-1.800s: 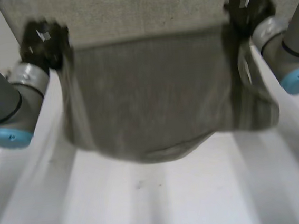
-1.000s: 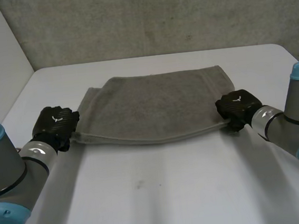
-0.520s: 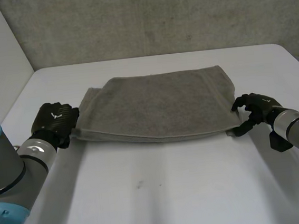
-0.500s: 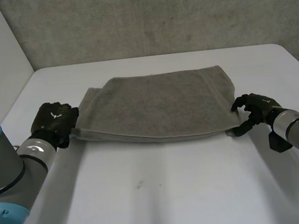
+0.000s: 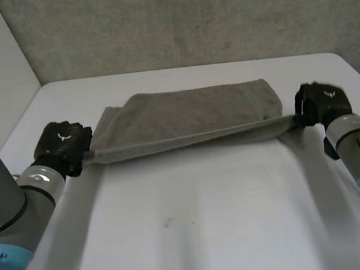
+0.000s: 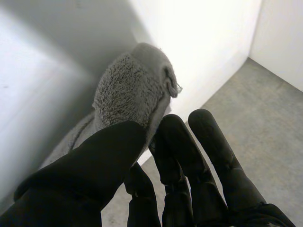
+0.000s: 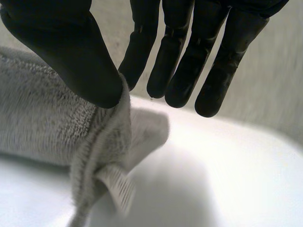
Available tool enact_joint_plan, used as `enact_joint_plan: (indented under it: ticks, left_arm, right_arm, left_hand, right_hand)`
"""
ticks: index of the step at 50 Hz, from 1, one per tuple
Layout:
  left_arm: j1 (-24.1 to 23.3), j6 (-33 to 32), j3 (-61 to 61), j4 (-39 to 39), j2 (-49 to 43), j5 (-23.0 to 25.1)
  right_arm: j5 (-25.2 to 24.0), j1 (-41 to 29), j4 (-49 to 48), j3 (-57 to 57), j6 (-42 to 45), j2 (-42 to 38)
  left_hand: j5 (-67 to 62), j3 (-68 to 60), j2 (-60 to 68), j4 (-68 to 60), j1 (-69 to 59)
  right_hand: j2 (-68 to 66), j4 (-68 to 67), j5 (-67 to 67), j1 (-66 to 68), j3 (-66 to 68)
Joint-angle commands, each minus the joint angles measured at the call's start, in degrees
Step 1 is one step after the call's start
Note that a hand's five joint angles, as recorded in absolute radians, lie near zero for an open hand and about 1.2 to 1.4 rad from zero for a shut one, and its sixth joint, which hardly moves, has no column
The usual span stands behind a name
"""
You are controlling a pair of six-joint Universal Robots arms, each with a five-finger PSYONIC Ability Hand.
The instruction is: Fold the towel.
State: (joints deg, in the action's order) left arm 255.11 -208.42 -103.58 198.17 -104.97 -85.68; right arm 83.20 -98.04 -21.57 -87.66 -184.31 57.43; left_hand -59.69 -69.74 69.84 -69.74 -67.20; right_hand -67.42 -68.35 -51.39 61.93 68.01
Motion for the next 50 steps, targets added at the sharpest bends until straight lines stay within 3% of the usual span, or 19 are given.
enact_joint_plan:
  ticks: [1, 2, 5, 9, 10, 11, 13, 18, 37, 50]
  left_arm:
    - [-1.9, 4.9, -1.4, -1.9, -0.8, 0.2]
    - [-2.0, 5.4, -1.5, -1.9, -1.0, 0.1]
    - [-2.1, 5.5, -1.7, -1.9, -1.6, 0.2]
    - [-2.0, 5.6, -1.6, -1.8, -2.3, 0.4]
    - [-2.0, 5.6, -1.6, -1.7, -2.5, 0.5]
    - [-2.0, 5.6, -1.6, -1.7, -2.5, 0.5]
    - [-1.9, 5.6, -1.6, -1.2, -2.9, 0.4]
    - [-1.8, 5.0, -1.6, -1.2, -3.6, 0.4]
    - [-0.8, 4.8, -2.9, -2.4, -4.1, 1.0]
    - [-1.3, 4.8, -5.3, -10.4, -3.4, 1.0]
  right_arm:
    - [-2.6, -3.1, -0.7, -3.6, 30.4, 7.6]
    - [-3.1, -3.3, 1.0, -4.2, 36.2, 7.9]
    - [-3.0, -3.4, 5.0, -4.4, 42.6, 8.0]
    - [-3.6, -3.0, 8.4, -4.3, 43.2, 7.5]
    - [-3.7, -2.9, 9.4, -4.1, 43.1, 7.1]
    - [-3.7, -2.9, 9.4, -4.1, 43.1, 7.1]
    - [-3.7, -2.8, 10.0, -4.0, 42.7, 5.7]
    - [-3.7, -2.8, 10.0, -4.1, 42.7, 5.1]
    - [-3.9, -2.7, 9.9, -3.7, 42.7, 3.8]
    - [-3.9, -2.7, 9.9, -3.7, 42.7, 2.4]
  left_hand:
    - [-10.3, -10.3, 10.2, -10.3, -12.8]
    - [-10.3, -10.3, 10.2, -10.3, -12.8]
    - [-10.3, -10.3, 10.2, -10.3, -12.8]
    - [-10.3, -10.3, 10.2, -10.3, -12.8]
    - [-0.3, -0.3, 0.2, -0.3, -2.8]
    - [-0.2, -0.2, 0.1, -0.2, -2.7]
    - [17.5, 17.6, -17.7, 17.6, 15.0]
    - [28.0, 28.0, -28.1, 28.0, 25.5]
    - [32.1, 32.1, -32.2, 32.1, 29.6]
    - [31.9, 31.9, -32.0, 31.9, 29.4]
  right_hand:
    - [-12.6, -11.7, -18.6, 18.1, 12.0]
    - [-12.6, -11.7, -18.6, 18.1, 12.0]
    - [-12.6, -11.7, -18.6, 18.1, 12.0]
    - [-12.6, -11.7, -18.6, 18.1, 12.0]
    - [-12.6, -11.7, -18.6, 18.1, 12.0]
    - [-12.6, -11.7, -18.6, 18.1, 12.0]
    - [-12.6, -11.7, -18.6, 18.1, 12.0]
    - [-12.6, -11.7, -18.6, 18.1, 12.0]
    - [-12.6, -11.7, -18.6, 18.1, 12.0]
    - [-12.6, -11.7, -18.6, 18.1, 12.0]
